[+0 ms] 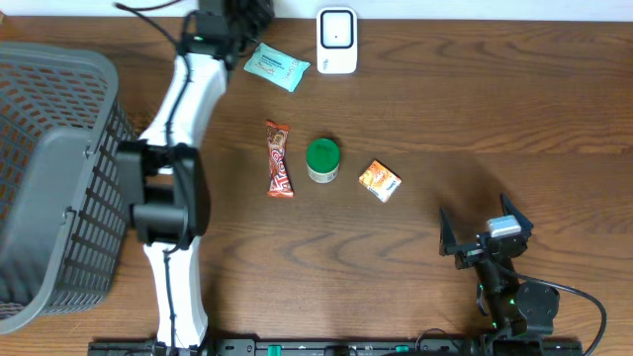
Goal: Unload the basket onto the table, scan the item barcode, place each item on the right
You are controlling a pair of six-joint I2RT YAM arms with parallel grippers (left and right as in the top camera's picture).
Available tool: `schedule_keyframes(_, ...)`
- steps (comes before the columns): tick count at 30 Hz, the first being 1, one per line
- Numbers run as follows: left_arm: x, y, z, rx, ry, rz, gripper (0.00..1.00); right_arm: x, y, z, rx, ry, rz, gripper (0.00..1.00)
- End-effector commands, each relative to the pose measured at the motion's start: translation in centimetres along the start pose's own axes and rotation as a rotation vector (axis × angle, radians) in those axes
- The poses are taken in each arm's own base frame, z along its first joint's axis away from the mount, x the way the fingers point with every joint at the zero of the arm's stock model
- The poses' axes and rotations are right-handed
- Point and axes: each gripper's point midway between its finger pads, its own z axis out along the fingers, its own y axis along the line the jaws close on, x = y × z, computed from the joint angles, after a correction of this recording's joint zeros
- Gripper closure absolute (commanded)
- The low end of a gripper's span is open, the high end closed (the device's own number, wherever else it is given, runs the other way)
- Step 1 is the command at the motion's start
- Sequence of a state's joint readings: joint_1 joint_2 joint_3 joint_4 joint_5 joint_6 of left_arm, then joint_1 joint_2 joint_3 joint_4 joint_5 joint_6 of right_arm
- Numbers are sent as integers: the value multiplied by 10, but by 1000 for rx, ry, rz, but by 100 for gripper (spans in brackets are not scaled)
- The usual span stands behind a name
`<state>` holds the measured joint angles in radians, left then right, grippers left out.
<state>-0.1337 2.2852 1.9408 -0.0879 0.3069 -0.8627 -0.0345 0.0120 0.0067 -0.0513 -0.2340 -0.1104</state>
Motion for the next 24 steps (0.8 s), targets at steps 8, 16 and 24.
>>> schedule_keyframes(8, 38, 83, 76, -20, 37, -227, 78, 0, 2, 0, -10, 0, -3, 1)
schedule_keyframes(16, 66, 112, 88, -62, 132, -292, 92, 0, 2, 0, -10, 0, -3, 1)
schedule_keyframes(24, 92, 120, 59, -162, 321, -407, 93, 0, 2, 0, -10, 0, -3, 1)
